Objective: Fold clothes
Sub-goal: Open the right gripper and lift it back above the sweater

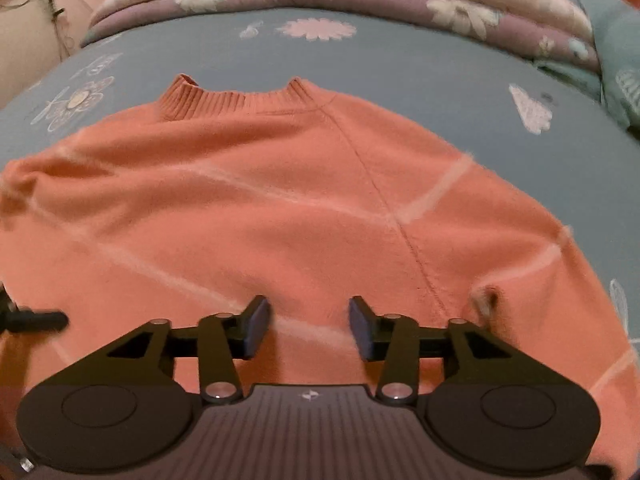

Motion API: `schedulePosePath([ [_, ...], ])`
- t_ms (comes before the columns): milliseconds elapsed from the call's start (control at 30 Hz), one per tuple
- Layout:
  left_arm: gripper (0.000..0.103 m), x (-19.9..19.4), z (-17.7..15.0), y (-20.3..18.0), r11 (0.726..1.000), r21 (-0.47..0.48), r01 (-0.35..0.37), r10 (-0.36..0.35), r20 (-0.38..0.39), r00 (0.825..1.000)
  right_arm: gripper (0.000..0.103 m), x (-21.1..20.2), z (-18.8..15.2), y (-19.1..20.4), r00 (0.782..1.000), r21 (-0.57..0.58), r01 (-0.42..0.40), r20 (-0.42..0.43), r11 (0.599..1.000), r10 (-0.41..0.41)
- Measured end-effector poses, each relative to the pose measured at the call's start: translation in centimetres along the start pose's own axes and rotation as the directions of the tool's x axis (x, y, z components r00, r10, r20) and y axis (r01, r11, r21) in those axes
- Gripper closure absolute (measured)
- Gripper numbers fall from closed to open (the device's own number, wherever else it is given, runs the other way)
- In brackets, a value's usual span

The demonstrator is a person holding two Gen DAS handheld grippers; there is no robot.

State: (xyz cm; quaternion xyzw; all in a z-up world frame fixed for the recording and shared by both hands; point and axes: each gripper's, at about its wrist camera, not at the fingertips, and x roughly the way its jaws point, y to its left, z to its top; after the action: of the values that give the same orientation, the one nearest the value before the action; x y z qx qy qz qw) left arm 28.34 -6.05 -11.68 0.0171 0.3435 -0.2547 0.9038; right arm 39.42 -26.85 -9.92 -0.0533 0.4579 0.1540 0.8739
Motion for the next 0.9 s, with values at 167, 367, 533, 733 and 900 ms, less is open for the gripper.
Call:
schedulePosePath([
  [167,0.006,-0.1,0.1,0.0,1.0,-0.005,0.003,-0.003,-0.001,1.0,0.038,-2.3,-2.4,-4.0,1.0,0.15,-0.023,0.013,0.988,0.021],
  [367,0.006,0.0,0.1,-0.1,1.0,0.001,-0.002,0.002,0.0,1.0,0.027,-4.5,-1.1,-3.8,0.982,0.304,-0.178,0.115,0.936,0.149],
  [533,0.006,0.0,0.0,-0.2,1.0,0.01,-0.006,0.006,0.0,1.0,0.016,-0.9,1.7,-0.1,0.97,0.265,-0.242,0.092,0.934,0.225],
  [733,0.006,0.0,0.0,0.0,1.0,0.003,0.0,0.0,-0.001,1.0,0.014,0.1,0.3,0.3,0.991,0.203,-0.132,0.007,0.97,0.133],
  [900,0.006,0.0,0.0,0.0,1.0,0.002,-0.002,0.002,-0.001,1.0,0.001,-3.0,-4.6,-2.5,0.995,0.271,-0.1,0.012,0.957,0.101],
])
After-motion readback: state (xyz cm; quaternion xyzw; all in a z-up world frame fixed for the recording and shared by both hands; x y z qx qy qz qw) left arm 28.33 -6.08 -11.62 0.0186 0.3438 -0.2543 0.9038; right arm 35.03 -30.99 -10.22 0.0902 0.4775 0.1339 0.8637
